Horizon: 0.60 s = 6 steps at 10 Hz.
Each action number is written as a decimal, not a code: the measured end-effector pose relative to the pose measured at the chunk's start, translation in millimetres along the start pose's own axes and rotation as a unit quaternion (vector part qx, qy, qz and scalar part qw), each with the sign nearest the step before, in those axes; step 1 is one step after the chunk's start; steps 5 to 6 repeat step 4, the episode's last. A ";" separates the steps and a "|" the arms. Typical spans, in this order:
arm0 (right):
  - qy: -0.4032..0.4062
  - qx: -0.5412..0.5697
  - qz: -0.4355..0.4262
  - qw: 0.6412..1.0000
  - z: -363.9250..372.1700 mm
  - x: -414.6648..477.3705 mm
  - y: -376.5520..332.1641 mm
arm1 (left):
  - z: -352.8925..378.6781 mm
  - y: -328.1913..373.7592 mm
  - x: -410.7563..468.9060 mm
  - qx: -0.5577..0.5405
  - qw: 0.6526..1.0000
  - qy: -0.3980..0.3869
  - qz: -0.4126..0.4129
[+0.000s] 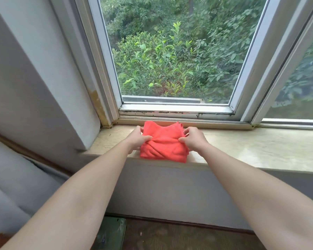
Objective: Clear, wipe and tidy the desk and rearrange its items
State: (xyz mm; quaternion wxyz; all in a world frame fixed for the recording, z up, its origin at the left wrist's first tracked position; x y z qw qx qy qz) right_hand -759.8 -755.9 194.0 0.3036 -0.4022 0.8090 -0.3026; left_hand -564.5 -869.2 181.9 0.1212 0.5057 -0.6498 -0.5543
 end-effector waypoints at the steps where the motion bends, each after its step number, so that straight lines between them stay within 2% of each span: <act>1: 0.015 -0.020 -0.004 1.000 3.0 6.3 -3.4 | -9.9 -5.3 5.9 0.049 0.998 0.036 0.016; 2: 0.021 -0.046 0.002 0.999 5.5 9.5 0.5 | -10.9 -10.1 4.9 0.148 0.985 0.071 0.043; 4: 0.021 -0.141 -0.014 0.990 7.5 1.2 -1.4 | -14.0 -4.9 -5.3 0.295 0.948 0.080 0.094; 6: 0.021 -0.141 -0.014 0.990 7.5 1.2 -1.4 | -14.0 -4.9 -5.3 0.295 0.948 0.080 0.094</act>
Point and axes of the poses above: each hand's wrist, its own x-axis towards the middle knuckle, its own z-axis out of the palm, y = z × x, the point moved 4 cm from there along x, towards the middle knuckle, and after that the axes turned 3 degrees about -y, right-handed, at the moved point
